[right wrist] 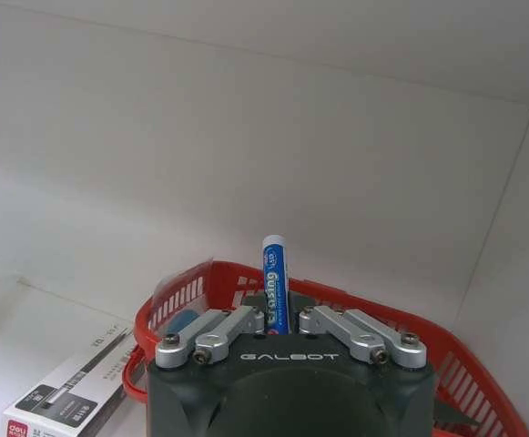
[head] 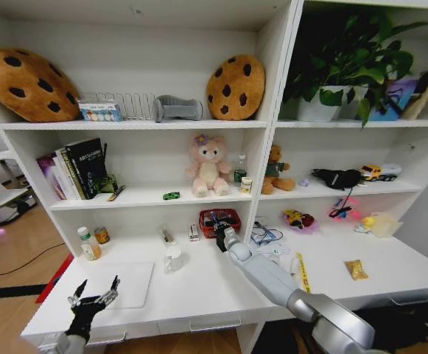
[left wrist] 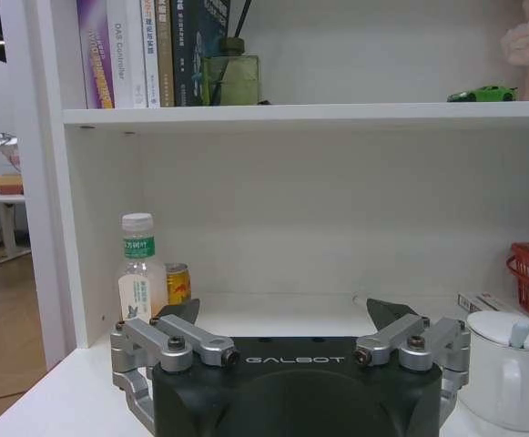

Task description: Organize the objects on the table.

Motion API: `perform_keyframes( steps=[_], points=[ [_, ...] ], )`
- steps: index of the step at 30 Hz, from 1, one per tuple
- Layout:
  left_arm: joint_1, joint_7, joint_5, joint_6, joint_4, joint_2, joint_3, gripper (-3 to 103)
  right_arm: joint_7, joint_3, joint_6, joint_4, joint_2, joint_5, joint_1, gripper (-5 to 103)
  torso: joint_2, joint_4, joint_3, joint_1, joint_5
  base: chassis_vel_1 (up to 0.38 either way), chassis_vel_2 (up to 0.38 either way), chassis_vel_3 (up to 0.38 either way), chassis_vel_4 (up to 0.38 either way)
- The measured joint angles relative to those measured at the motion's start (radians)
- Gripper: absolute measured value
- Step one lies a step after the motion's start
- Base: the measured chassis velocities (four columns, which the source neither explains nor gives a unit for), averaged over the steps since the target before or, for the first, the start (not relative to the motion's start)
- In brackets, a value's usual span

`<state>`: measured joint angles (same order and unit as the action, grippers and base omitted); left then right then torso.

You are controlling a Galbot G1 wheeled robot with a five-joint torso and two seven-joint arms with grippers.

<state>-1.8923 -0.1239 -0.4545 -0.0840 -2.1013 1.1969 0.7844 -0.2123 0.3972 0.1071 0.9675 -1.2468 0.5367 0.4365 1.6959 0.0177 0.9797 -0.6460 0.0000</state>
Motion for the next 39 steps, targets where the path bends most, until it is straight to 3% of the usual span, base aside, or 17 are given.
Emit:
perform_keyframes(
  steps=[5,12,14,15,17,18,20,23,24,29,39],
  points=[
    [0.011,-0.001,0.003,0.001,0.002,0.000,-0.014,100,-0.002,-0.009,-0.005,0.036,0.025,0.004,0.018,9,0.000,0.0003,0.000,0.000,-0.0001,0.000,0.000,0.000,0.000],
    [0.017,-0.007,0.004,0.007,0.002,-0.003,-0.018,100,-0.010,-0.025,-0.017,0.067,0.037,0.005,0.036,41,0.000,0.0000,0.000,0.000,0.0000,0.000,0.000,0.000,0.000],
    [0.015,-0.007,0.004,0.008,0.002,-0.003,-0.017,100,-0.010,-0.026,-0.019,0.068,0.038,0.005,0.037,41,0.000,0.0000,0.000,0.000,0.0000,0.000,0.000,0.000,0.000],
    [0.013,-0.007,0.004,0.008,0.002,-0.002,-0.016,100,-0.011,-0.027,-0.020,0.070,0.039,0.006,0.038,51,0.000,0.0000,0.000,0.000,0.0000,0.000,0.000,0.000,0.000],
    [0.013,-0.007,0.004,0.007,0.002,-0.001,-0.015,100,-0.013,-0.028,-0.021,0.072,0.040,0.006,0.038,51,0.000,-0.0001,0.000,0.000,0.0000,0.000,0.000,0.000,0.000],
    [0.013,-0.007,0.003,0.007,0.001,0.000,-0.015,100,-0.016,-0.029,-0.024,0.077,0.041,0.007,0.039,62,0.000,0.0000,0.000,0.000,0.0000,0.000,0.000,0.000,0.000],
    [0.013,-0.007,0.003,0.007,0.000,0.000,-0.015,100,-0.019,-0.031,-0.025,0.083,0.044,0.008,0.041,62,0.000,-0.0001,0.000,0.000,0.0000,0.000,0.000,0.000,0.000],
    [0.013,-0.007,0.003,0.007,-0.003,0.000,-0.015,100,-0.026,-0.038,-0.036,0.119,0.059,0.012,0.052,79,0.000,0.0000,0.000,0.000,0.0001,0.000,0.000,0.000,0.000],
    [0.013,-0.007,0.003,0.007,-0.003,0.000,-0.015,100,-0.026,-0.038,-0.036,0.119,0.059,0.012,0.052,79,0.000,0.0000,0.000,0.000,0.0001,0.000,0.000,0.000,0.000],
    [0.011,-0.007,0.002,0.007,-0.006,0.000,-0.014,100,-0.037,-0.046,-0.055,0.191,0.085,0.021,0.066,98,0.000,0.0000,0.000,0.000,0.0000,0.000,0.000,0.000,0.000],
    [0.006,-0.007,0.002,0.007,-0.013,0.000,-0.012,100,-0.053,-0.054,-0.071,0.311,0.152,0.035,0.086,100,0.000,0.0000,0.000,0.000,0.0000,0.000,0.000,0.000,0.000]
  ],
)
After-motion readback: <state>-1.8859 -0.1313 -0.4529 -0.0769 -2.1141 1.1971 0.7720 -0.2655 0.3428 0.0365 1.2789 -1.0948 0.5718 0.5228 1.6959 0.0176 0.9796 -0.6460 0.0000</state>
